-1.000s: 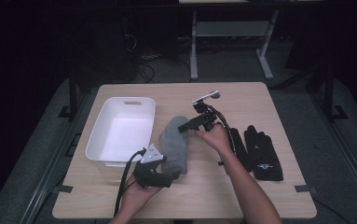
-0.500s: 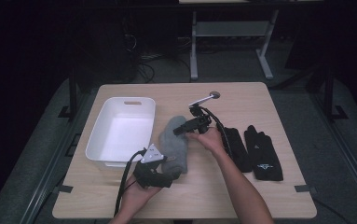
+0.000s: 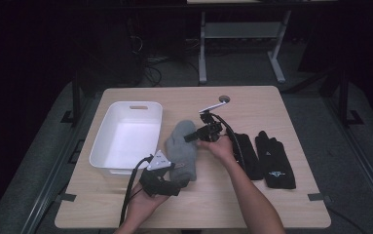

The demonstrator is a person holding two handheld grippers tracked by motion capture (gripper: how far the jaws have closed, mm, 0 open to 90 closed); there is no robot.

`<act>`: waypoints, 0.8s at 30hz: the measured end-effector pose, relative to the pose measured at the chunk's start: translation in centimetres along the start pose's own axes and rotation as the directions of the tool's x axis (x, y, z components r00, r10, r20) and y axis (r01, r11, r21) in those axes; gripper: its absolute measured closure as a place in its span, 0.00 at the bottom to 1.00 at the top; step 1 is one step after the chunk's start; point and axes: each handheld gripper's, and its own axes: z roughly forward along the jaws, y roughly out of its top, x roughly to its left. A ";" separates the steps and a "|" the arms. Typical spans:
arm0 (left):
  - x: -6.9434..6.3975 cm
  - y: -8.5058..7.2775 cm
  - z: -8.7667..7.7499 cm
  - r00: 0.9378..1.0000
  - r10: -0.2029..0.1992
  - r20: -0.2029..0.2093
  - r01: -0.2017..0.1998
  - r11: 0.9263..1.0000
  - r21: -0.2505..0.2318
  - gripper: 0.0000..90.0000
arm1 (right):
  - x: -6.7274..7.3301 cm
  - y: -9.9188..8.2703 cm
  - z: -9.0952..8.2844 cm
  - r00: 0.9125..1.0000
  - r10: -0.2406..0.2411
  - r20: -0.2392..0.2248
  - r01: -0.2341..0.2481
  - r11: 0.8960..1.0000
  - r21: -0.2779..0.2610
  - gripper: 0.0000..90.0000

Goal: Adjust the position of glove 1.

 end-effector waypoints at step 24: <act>0.5 1.5 1.1 0.985 -0.160 0.064 0.157 0.987 0.042 0.25 | -0.2 -6.5 -9.7 0.993 -0.097 0.068 0.108 0.976 -0.191 0.87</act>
